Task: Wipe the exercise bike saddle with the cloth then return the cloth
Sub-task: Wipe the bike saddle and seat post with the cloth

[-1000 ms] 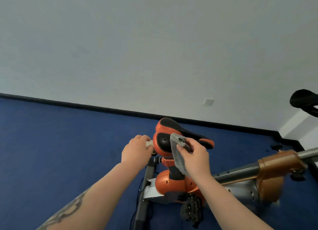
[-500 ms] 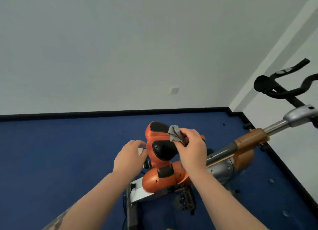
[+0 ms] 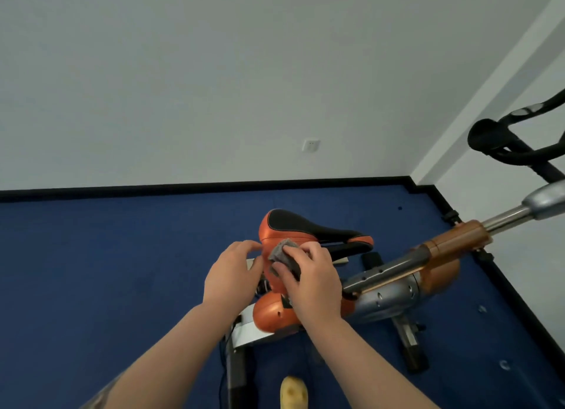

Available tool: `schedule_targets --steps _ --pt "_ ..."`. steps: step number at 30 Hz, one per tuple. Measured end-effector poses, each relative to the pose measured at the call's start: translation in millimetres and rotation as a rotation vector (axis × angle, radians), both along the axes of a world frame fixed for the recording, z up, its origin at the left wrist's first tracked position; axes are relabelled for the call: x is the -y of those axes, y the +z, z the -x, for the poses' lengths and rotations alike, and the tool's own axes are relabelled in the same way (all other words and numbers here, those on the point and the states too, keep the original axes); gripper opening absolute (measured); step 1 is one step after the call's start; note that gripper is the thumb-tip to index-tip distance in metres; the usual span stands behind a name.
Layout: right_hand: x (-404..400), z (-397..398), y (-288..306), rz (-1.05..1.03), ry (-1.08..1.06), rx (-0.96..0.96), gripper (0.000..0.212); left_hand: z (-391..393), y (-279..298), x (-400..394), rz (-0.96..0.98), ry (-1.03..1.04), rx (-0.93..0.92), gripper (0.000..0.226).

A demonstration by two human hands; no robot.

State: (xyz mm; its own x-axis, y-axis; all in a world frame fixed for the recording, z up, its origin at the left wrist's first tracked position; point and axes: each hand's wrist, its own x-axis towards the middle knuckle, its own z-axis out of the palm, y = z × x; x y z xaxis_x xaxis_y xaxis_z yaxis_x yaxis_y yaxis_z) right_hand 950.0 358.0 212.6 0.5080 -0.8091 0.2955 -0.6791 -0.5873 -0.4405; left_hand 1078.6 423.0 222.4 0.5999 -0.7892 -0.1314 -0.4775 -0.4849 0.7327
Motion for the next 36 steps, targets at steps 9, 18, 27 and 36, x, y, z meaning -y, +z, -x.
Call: schedule_targets --steps 9,18,27,36 --pt "12 10 -11 0.112 0.068 0.042 0.027 5 -13 8 0.027 -0.008 -0.031 0.024" --pt "21 15 -12 0.176 0.267 -0.014 0.020 5 -18 10 0.057 0.009 -0.025 0.025" --pt "17 12 -8 0.182 0.235 -0.068 0.022 7 -14 9 0.056 0.012 -0.038 0.026" --pt "7 17 -18 0.138 0.137 -0.028 0.029 14 -11 9 0.169 -0.025 -0.027 0.025"
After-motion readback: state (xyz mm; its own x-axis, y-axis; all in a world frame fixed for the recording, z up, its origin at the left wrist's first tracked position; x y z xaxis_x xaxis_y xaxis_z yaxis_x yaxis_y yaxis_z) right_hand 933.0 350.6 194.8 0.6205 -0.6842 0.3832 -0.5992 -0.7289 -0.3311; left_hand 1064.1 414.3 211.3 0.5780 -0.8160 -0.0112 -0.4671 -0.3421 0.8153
